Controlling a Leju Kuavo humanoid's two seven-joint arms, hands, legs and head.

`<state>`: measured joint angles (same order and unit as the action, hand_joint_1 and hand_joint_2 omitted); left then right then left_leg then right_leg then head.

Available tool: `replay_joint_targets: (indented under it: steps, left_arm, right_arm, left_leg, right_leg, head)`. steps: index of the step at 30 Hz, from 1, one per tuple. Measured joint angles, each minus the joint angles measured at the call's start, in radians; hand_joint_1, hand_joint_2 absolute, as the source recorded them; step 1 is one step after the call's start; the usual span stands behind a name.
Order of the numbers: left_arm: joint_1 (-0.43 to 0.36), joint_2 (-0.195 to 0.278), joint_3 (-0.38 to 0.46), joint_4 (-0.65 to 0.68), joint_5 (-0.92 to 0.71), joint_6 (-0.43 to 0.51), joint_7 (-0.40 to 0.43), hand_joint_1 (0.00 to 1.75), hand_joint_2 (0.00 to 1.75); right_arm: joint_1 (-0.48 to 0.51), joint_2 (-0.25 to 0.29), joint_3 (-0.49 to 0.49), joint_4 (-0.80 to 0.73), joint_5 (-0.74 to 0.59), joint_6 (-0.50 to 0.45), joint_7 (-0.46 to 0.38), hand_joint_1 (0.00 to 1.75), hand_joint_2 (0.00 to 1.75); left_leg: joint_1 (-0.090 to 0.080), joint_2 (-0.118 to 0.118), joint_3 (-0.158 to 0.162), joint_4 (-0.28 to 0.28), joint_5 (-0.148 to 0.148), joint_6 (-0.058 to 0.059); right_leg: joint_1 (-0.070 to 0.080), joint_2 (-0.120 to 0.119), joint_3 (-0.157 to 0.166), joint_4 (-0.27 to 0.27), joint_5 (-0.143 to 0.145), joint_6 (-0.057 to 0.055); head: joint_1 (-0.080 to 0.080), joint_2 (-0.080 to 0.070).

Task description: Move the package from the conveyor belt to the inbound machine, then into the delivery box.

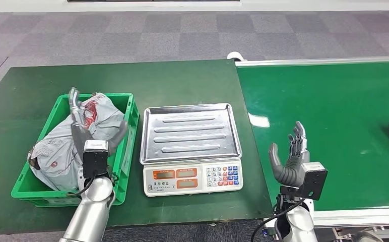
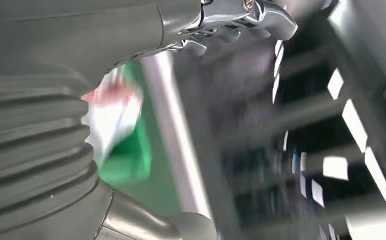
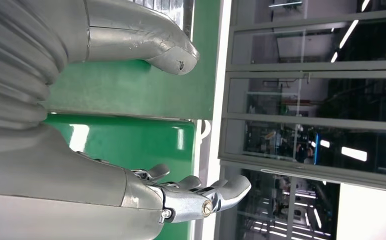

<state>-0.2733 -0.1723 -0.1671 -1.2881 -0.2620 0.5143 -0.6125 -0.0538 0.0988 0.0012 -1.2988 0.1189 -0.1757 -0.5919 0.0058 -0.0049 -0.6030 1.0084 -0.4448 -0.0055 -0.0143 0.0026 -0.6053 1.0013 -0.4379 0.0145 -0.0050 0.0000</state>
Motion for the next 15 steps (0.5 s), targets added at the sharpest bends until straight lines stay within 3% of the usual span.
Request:
replay_joint_targets:
  steps: [3, 5, 10, 15]
  left_arm:
    - [0.045, 0.004, -0.075, -0.028, 0.15, -0.226, 0.044, 0.0, 1.75]
    - [0.07, 0.006, -0.115, -0.03, 0.192, -0.311, 0.052, 0.0, 1.75]
    - [0.112, 0.005, -0.162, -0.007, 0.24, -0.42, 0.078, 0.0, 1.75]
    - [0.131, 0.003, -0.176, 0.019, 0.241, -0.462, 0.09, 0.0, 1.75]
  right_arm:
    - [-0.006, 0.0, -0.003, 0.002, 0.003, 0.016, -0.005, 0.0, 1.75]
    - [-0.012, 0.0, -0.004, 0.003, 0.006, 0.026, -0.011, 0.0, 1.75]
    - [-0.017, 0.0, -0.004, 0.003, 0.008, 0.034, -0.019, 0.0, 1.75]
    - [-0.011, 0.0, -0.004, 0.002, 0.01, 0.035, -0.019, 0.0, 1.75]
  left_leg:
    - [0.0, 0.0, 0.0, 0.0, 0.0, 0.0]
    - [0.0, 0.0, 0.0, 0.0, 0.0, 0.0]
    - [-0.001, 0.0, 0.0, 0.0, 0.0, 0.0]
    - [-0.001, 0.0, 0.0, 0.0, 0.0, 0.0]
  right_leg:
    - [0.0, 0.0, 0.0, 0.0, 0.0, 0.0]
    - [0.0, 0.001, 0.0, 0.0, 0.0, 0.0]
    - [-0.001, 0.001, 0.0, 0.0, 0.0, 0.0]
    - [-0.001, 0.001, 0.0, 0.0, 0.0, 0.0]
  head:
    - [0.0, 0.0]
    - [0.0, 0.0]
    - [0.0, 0.0]
    - [0.0, 0.0]
